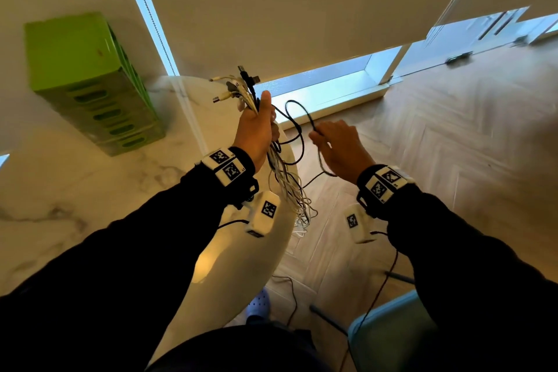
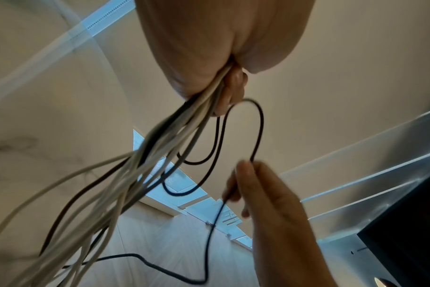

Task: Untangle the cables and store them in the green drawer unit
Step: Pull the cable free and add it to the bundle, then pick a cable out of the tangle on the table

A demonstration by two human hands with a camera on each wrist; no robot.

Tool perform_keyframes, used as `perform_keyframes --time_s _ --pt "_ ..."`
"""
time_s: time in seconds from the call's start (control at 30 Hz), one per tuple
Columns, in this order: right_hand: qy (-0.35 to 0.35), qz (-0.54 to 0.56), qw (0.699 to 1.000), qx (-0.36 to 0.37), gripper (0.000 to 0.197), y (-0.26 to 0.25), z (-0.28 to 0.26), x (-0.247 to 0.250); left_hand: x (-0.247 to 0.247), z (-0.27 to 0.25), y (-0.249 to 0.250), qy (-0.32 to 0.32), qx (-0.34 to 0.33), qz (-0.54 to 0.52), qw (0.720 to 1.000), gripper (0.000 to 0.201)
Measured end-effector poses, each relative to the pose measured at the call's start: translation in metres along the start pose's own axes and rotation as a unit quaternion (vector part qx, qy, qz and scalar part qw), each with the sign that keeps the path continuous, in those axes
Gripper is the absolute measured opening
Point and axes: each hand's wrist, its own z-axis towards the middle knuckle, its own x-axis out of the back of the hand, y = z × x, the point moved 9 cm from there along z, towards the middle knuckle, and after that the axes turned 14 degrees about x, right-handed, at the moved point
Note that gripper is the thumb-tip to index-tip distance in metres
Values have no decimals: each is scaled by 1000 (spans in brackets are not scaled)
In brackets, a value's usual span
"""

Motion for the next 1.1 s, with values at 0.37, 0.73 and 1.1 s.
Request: perform_keyframes --time_s 0.37,0.73,1.1 --pt "-75 92 989 -91 80 23 -18 -36 18 -1 -2 -72 54 -91 992 37" --pt "87 139 984 69 18 -40 44 2 40 -2 0 -46 69 -144 986 41" --pt "-213 24 973 83 24 18 -14 -44 56 2 2 -16 54 -171 984 40"
